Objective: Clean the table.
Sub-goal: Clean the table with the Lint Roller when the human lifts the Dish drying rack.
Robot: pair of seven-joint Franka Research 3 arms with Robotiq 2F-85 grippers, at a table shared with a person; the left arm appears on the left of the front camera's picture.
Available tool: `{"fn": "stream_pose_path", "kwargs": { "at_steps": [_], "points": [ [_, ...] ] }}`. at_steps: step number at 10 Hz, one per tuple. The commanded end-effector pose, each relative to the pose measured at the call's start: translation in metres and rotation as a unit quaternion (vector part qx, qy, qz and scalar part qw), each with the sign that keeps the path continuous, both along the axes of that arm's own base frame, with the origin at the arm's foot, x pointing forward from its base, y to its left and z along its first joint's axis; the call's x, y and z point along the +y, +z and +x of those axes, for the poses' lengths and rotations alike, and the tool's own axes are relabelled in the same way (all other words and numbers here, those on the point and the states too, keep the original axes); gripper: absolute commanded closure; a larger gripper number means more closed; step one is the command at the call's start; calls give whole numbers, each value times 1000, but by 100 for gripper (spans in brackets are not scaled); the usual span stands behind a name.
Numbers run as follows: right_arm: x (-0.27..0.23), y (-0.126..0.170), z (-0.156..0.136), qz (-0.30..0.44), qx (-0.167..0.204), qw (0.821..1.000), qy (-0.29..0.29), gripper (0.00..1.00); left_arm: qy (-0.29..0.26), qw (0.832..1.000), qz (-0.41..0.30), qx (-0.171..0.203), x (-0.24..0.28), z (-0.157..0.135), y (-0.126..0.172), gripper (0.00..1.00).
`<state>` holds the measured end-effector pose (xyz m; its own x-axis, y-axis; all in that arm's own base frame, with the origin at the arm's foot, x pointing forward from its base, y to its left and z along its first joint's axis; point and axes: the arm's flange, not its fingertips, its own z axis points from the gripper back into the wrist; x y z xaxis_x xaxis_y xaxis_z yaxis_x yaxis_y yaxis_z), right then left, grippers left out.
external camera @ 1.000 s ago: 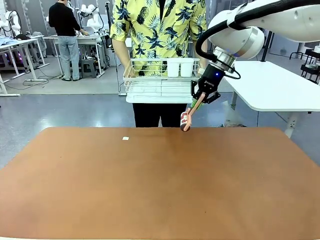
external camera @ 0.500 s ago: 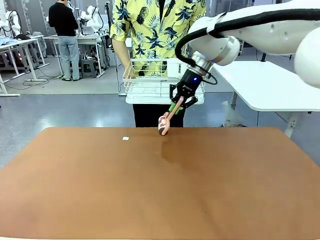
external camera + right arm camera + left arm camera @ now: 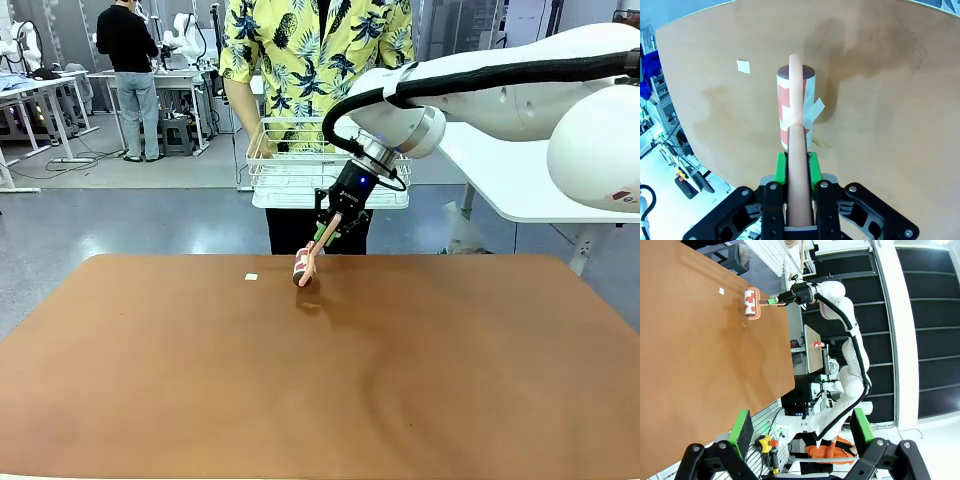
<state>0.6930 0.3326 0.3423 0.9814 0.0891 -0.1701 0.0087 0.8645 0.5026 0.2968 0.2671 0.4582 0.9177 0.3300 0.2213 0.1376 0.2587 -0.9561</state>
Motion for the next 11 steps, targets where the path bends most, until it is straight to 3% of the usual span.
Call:
{"fn": "stream_pose_path", "kwargs": {
  "at_steps": [1, 6, 11],
  "points": [
    [13, -3, 6, -7, 10, 1000, -20, 79, -1, 1000, -7, -16, 3, -1, 2, 0],
    [43, -47, -2, -23, 24, 999, -12, 79, -1, 1000, -7, -16, 3, -1, 2, 0],
    [89, -62, -22, -3, 32, 999, -4, 79, -1, 1000, -7, -16, 3, -1, 2, 0]
  ]
}}
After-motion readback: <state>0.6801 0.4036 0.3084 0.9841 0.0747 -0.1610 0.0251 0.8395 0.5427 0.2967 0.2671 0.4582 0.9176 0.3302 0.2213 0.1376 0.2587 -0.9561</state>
